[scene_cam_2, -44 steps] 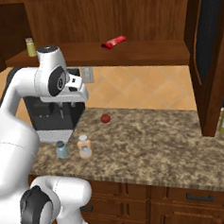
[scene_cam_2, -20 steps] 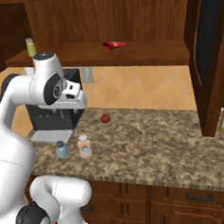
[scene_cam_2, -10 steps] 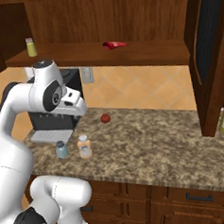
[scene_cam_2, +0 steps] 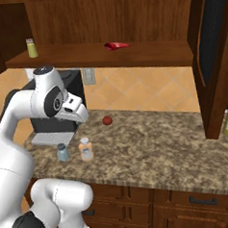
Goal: Put the shaker and condiment bottle from the counter next to their counterparts in the cabinet.
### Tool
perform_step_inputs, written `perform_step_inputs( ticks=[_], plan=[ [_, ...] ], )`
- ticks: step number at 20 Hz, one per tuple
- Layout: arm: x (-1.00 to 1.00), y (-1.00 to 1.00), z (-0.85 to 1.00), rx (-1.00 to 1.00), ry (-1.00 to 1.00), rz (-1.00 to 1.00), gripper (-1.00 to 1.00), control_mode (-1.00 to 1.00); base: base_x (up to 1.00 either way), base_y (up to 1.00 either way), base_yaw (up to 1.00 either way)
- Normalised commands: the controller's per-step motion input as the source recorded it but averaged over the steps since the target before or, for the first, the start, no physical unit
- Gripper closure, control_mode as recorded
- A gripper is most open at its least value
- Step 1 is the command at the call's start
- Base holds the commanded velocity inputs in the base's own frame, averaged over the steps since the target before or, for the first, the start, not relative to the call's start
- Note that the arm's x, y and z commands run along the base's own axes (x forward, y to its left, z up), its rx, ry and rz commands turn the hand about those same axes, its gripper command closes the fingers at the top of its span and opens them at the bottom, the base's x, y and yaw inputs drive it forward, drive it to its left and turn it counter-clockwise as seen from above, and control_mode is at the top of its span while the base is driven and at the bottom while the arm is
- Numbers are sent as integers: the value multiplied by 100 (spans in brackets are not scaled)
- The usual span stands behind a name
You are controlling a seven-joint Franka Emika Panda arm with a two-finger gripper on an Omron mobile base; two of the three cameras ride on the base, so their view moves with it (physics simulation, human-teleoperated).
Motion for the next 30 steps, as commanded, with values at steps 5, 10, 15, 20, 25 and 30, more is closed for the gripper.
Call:
perform_step_inputs(
  ticks=[5,10,15,20,25,30],
  plan=[
    [19,-1,-16,0,0,-11,-100,-100,0,0,0],
    [12,-7,-20,0,0,-11,-100,-100,0,0,0],
    [16,-2,-24,0,0,-13,-100,-100,0,0,0],
    [26,0,-28,0,0,-11,-100,-100,0,0,0],
    [24,0,-24,0,0,-9,-100,-100,0,0,0],
    [13,0,-20,2,0,-8,-100,-100,0,0,0]
  ],
)
